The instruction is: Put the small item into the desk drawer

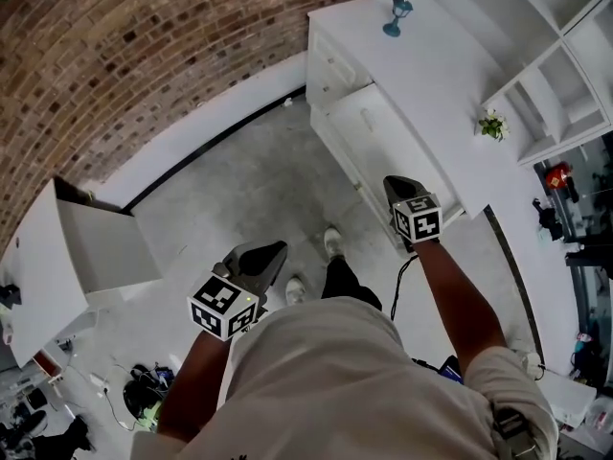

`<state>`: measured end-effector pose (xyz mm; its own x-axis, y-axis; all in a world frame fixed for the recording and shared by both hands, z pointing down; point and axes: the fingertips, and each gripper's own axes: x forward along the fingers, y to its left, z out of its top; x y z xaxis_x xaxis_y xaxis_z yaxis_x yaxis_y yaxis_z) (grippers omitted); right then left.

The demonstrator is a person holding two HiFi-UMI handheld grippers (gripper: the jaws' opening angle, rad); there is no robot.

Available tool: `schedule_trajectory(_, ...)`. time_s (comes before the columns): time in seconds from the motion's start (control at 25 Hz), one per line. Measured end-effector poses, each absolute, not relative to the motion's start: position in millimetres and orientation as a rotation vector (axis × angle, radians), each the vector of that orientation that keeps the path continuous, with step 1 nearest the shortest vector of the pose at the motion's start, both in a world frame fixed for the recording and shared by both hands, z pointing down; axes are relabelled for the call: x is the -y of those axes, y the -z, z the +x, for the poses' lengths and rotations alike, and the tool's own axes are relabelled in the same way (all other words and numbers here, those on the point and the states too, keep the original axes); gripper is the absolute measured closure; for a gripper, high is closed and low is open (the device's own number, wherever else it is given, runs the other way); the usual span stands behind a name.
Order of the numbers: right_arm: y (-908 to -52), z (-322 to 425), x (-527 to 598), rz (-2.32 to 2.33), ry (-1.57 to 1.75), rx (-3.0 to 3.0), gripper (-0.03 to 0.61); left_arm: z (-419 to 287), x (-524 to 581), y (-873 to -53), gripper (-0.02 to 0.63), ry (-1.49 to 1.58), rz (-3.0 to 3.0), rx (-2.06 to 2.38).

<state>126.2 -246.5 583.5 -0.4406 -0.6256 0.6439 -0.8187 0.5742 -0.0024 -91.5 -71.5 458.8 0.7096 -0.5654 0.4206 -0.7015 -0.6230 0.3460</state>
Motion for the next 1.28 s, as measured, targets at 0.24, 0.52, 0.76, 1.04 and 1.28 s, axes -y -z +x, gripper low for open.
schedule_trajectory(0.24,-562.3,103.3,180.4,1.064,-0.442,2.267,0.565,-91.8,51.7,-462.1,0.609,-0.354,2.431,0.933)
schedule_trajectory(0.52,-537.9,76.5,126.1,1.003,-0.45,2.341,0.565,-92.8,31.5,-463.1,0.609,-0.356,2.451,0.91)
schedule_trajectory(0.76,-519.2,68.3,92.5,0.967,-0.45,2.382,0.565,-92.2,16.5,-464.1,0.609,-0.365,2.457,0.905)
schedule_trajectory(1.04,-501.3,64.2,71.5,0.947,-0.425,2.418,0.565,-92.2,7.0,-463.8,0.609,-0.356,2.452,0.916)
schedule_trajectory(1.28,-493.2,54.2,56.7,0.919,-0.418,2.436,0.566,-92.8,1.5,-462.7,0.609,-0.357,2.455,0.907)
